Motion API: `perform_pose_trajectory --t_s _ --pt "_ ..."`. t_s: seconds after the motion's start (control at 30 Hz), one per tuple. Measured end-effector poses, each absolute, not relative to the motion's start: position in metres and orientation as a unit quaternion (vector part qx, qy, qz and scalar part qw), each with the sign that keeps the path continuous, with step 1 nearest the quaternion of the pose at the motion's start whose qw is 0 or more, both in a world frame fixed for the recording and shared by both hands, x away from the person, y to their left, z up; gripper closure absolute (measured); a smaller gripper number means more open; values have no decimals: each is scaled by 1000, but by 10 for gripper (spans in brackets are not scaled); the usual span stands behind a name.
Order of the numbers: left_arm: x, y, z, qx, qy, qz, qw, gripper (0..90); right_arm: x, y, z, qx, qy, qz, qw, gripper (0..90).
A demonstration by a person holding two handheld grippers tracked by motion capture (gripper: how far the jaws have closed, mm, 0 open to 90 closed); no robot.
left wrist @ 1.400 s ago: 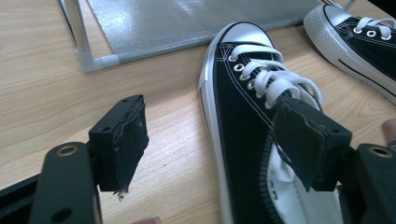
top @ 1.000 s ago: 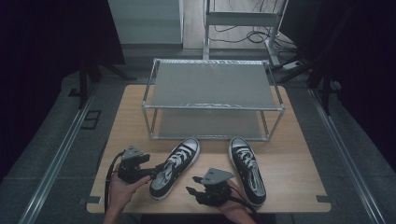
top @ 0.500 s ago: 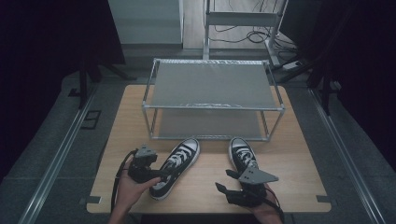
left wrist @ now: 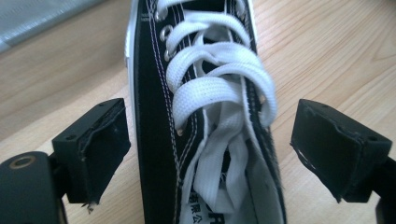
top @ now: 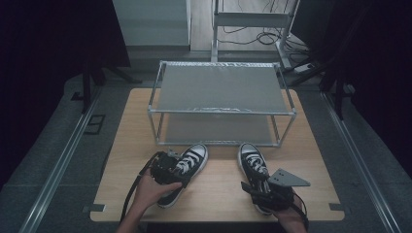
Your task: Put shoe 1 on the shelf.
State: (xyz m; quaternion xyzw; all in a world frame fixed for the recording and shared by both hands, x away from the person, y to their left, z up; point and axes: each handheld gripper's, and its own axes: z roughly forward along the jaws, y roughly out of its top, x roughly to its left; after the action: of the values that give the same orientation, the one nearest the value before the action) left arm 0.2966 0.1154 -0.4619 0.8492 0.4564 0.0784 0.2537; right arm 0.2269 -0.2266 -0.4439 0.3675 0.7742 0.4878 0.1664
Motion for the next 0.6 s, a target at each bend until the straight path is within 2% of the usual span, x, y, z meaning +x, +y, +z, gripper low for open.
perform_pose_trajectory --t_s 0.6 --pt "321 99 -477 874 462 48 144 98 229 -224 -450 373 780 472 170 401"
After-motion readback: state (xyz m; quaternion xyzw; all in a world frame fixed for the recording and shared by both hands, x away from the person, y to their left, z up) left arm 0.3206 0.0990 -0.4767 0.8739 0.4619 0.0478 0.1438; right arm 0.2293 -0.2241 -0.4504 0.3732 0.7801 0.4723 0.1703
